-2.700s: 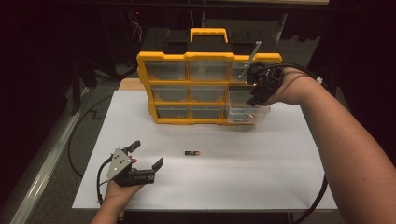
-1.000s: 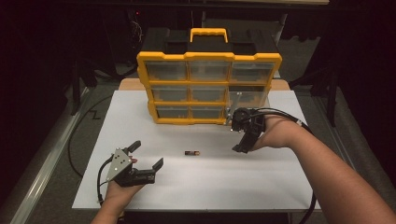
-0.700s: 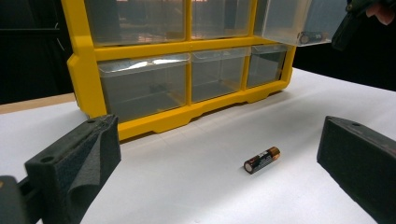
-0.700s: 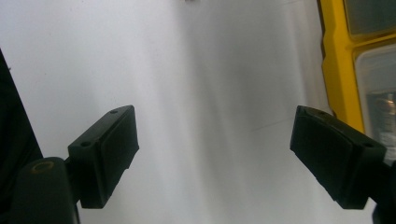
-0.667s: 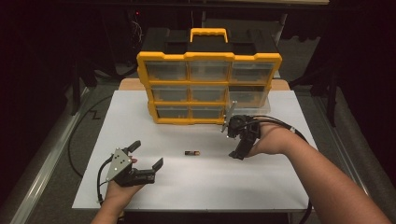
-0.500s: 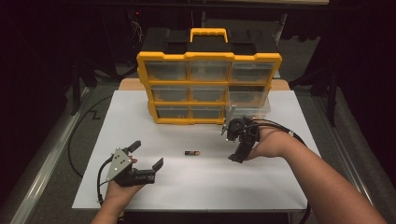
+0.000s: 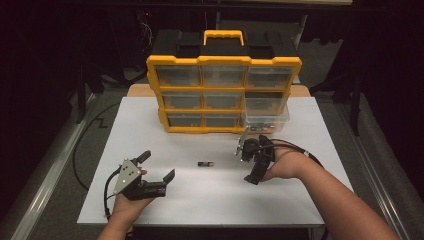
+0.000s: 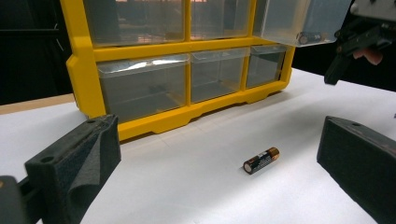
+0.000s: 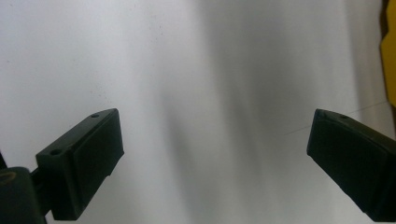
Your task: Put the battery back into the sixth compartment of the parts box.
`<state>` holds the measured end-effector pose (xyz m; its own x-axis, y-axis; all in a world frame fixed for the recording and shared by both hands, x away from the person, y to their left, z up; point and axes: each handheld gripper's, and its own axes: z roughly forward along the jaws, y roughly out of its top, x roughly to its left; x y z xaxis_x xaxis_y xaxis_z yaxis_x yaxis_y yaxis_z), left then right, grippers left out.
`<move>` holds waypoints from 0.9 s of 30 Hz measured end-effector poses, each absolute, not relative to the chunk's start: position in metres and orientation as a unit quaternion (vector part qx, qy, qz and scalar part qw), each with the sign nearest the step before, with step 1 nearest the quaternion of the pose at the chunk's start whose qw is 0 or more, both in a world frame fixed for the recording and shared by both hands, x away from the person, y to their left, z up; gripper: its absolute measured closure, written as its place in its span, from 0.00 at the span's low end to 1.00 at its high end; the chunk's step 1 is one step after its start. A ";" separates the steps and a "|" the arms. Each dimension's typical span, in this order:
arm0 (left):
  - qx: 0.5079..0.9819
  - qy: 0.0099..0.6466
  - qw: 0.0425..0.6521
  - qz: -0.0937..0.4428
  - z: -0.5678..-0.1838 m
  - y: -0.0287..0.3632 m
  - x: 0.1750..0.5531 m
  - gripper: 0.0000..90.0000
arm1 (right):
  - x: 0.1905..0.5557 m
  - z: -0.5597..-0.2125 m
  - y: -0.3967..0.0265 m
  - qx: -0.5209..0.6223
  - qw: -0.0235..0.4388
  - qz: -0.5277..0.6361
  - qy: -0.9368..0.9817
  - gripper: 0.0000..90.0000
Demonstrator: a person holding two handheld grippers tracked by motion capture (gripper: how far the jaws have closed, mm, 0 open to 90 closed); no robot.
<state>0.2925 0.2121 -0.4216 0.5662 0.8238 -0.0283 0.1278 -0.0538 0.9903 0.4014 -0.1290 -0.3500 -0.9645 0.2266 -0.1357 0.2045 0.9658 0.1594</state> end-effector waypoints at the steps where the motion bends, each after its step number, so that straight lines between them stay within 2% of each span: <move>1: 0.663 0.359 0.587 0.297 -0.422 0.212 0.292 0.01 | 0.401 -0.352 -0.129 0.109 0.075 0.071 0.989 0.06; 11: 0.662 0.359 0.587 0.297 -0.422 0.212 0.293 0.01 | 0.402 -0.370 -0.124 0.112 0.075 0.074 0.988 0.02; 27: 0.662 0.359 0.587 0.297 -0.421 0.212 0.293 0.01 | 0.406 -0.384 -0.089 0.090 0.061 0.090 0.990 0.04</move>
